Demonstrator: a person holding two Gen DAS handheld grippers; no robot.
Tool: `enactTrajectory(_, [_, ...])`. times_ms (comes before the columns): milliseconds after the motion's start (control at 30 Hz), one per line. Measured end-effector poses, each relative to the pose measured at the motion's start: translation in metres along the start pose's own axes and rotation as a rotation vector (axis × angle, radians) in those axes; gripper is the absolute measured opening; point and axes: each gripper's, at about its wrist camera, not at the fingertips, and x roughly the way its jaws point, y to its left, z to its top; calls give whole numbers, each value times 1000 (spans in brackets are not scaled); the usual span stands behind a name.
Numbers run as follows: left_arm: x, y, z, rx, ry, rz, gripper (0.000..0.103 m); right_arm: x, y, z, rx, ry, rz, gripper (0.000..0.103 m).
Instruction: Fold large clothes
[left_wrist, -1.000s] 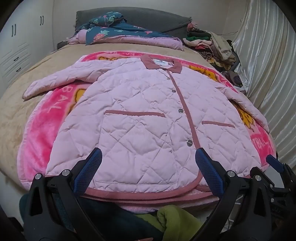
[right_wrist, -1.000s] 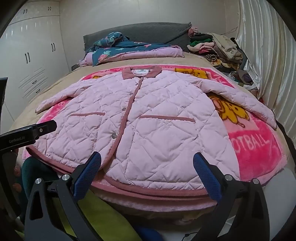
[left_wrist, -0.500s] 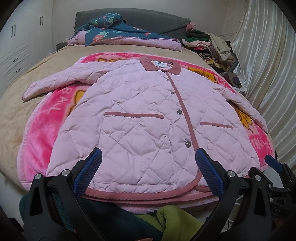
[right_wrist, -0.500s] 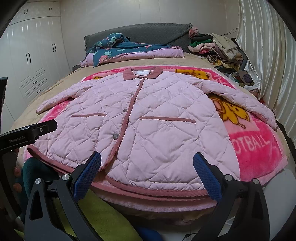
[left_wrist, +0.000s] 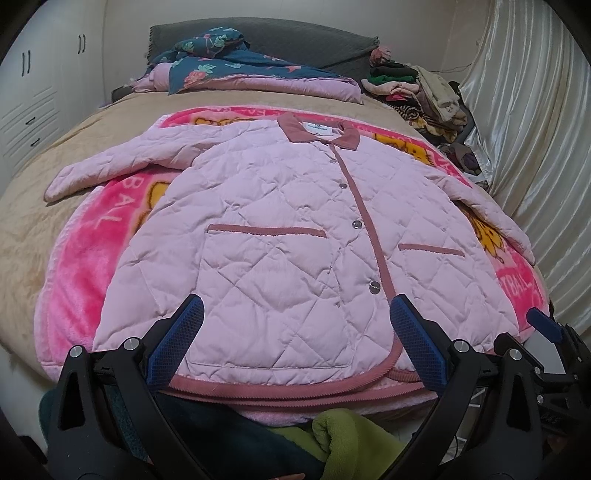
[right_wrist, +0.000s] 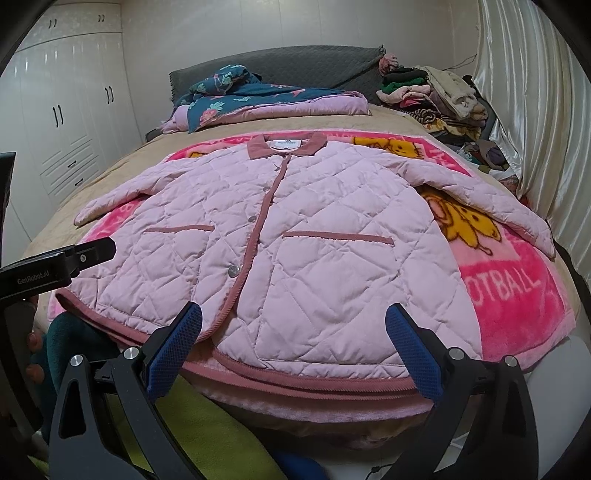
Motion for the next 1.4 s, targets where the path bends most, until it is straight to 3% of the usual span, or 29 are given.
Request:
enactTrajectory(933, [-5,-13,11,1,-3,1,95,4,-2,0,-1,9,1,99])
enactTrajectory(1400, [10,0,38,-43,1,18,95,16,-7,41,-44,-15,-8,99])
